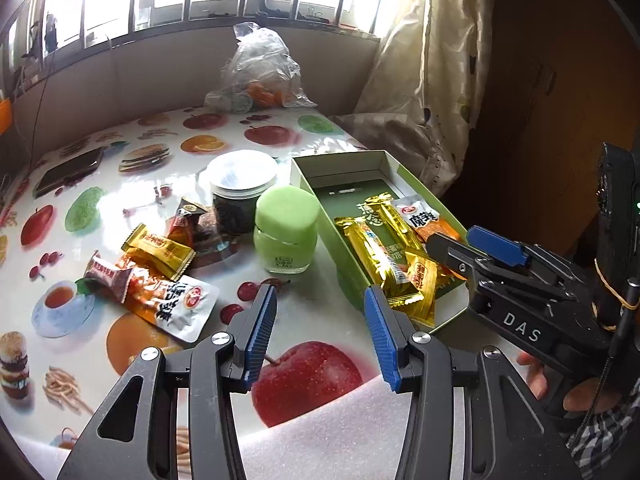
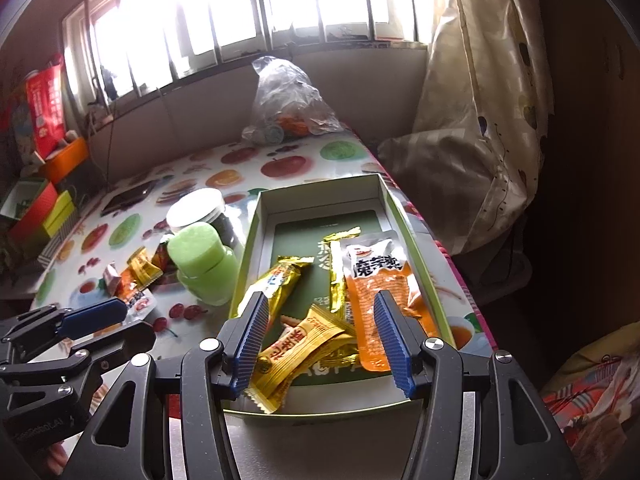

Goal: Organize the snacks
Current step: 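Move both open tools back over the snack pile, then grasp the yellow peanut candy with the right tool while the left tool grasps the red-white candy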

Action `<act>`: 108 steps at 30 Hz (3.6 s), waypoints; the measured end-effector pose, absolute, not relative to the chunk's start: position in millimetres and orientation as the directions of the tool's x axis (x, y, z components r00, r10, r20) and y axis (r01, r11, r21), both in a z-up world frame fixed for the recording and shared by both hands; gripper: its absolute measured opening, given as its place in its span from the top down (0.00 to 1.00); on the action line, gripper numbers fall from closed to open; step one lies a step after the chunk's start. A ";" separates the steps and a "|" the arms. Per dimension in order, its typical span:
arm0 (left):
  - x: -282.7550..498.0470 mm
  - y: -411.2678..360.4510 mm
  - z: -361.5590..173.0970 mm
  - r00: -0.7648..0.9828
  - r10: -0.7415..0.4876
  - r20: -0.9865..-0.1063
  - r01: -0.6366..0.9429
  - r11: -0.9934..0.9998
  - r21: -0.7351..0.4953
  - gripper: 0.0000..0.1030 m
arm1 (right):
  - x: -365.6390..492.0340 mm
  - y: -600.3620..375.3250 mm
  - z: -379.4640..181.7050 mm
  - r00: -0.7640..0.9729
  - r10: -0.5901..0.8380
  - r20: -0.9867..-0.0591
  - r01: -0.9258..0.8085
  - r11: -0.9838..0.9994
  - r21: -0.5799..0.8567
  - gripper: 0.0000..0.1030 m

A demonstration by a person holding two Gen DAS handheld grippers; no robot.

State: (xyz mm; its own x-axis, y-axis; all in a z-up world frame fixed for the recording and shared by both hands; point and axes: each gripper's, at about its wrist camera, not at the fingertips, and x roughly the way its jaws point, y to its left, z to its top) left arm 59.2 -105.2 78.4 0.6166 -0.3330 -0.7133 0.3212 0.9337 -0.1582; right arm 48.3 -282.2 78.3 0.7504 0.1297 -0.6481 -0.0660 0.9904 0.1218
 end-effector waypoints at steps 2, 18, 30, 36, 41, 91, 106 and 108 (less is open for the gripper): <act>56.1 -98.0 80.3 0.635 -0.314 -0.706 0.306 0.941 -0.143 0.54 | 44.3 -274.8 81.3 0.757 0.142 -0.638 -0.084 0.989 0.119 0.47; 44.4 -43.9 77.2 0.662 -0.272 -0.698 0.208 0.962 -0.177 0.54 | 32.4 -220.8 79.3 0.735 0.237 -0.635 -0.212 0.970 0.117 0.47; 49.3 34.7 56.2 0.655 -0.224 -0.722 0.045 0.965 -0.258 0.54 | 51.3 -157.2 61.2 0.645 0.332 -0.688 -0.359 0.927 0.110 0.47; 52.0 58.9 46.3 0.649 -0.197 -0.734 -0.011 0.963 -0.269 0.54 | 67.8 -119.7 45.7 0.582 0.367 -0.725 -0.439 0.893 0.100 0.47; 54.0 71.6 43.7 0.651 -0.196 -0.733 -0.033 0.958 -0.286 0.54 | 79.8 -92.6 39.9 0.555 0.364 -0.748 -0.489 0.870 0.061 0.47; 100.4 101.3 35.3 0.617 -0.208 -0.759 -0.051 0.952 -0.303 0.54 | 112.2 -50.4 24.1 0.493 0.383 -0.781 -0.436 0.886 0.160 0.72; 140.6 68.8 23.5 0.576 -0.188 -0.796 -0.033 0.967 -0.253 0.54 | 101.7 -84.9 25.0 0.528 0.360 -0.769 -0.350 0.917 0.189 0.72; 142.5 67.1 21.5 0.570 -0.183 -0.801 -0.036 0.968 -0.247 0.54 | 101.4 -87.1 24.4 0.528 0.360 -0.769 -0.343 0.919 0.195 0.72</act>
